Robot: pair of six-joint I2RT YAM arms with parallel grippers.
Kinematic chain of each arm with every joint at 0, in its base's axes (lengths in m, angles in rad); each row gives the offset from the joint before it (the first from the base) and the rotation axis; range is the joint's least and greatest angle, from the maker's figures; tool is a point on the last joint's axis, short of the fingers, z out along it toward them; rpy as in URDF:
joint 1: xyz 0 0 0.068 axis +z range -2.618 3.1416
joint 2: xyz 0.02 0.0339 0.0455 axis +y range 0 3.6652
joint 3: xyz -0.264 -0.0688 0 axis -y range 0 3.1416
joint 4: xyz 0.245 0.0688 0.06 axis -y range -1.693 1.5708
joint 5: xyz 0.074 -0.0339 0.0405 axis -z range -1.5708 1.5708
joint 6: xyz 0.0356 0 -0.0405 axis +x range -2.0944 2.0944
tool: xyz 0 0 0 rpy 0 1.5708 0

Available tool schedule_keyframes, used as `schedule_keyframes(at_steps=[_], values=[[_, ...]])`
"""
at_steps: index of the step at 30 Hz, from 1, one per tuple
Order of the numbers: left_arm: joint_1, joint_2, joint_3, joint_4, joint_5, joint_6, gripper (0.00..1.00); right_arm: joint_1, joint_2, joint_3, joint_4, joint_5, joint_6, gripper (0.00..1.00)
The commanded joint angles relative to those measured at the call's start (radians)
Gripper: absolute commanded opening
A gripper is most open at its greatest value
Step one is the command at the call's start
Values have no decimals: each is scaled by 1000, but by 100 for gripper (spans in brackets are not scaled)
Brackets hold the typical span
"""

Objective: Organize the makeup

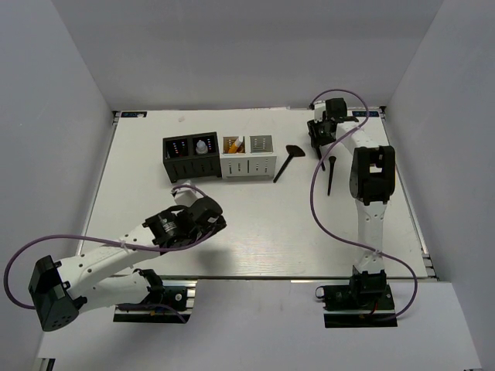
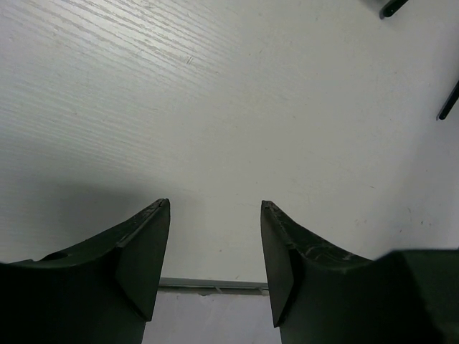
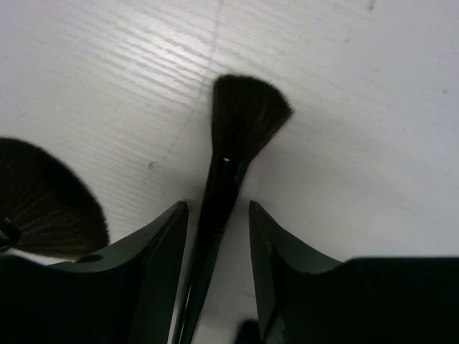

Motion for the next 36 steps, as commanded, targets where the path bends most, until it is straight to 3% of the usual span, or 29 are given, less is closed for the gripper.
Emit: schedule_keyframes(at_steps=[1, 7, 14, 23, 26, 30, 33, 34, 36], values=[[2, 7, 47, -18, -4, 7, 64, 10, 28, 49, -5, 34, -24, 45], [2, 10, 58, -25, -16, 9, 63, 5, 45, 50, -44, 23, -33, 30], [2, 13, 56, -10, -4, 18, 63, -2, 1, 67, -96, -84, -36, 0], [2, -19, 36, 4, 2, 17, 63, -24, -218, 101, -53, -509, 79, 0], [2, -22, 30, 11, 4, 17, 63, -19, -329, -4, 98, -704, 180, 0], [2, -14, 24, 33, 13, 23, 63, 10, -443, -199, 480, -964, 364, 0], [2, -10, 35, 28, 13, 29, 63, 50, -438, -282, 830, -1061, 572, 0], [2, -8, 35, 25, 12, 32, 63, 64, -411, -299, 1043, -1077, 635, 0], [2, -10, 36, 24, 9, 32, 63, 96, -369, -321, 1283, -1115, 838, 0]])
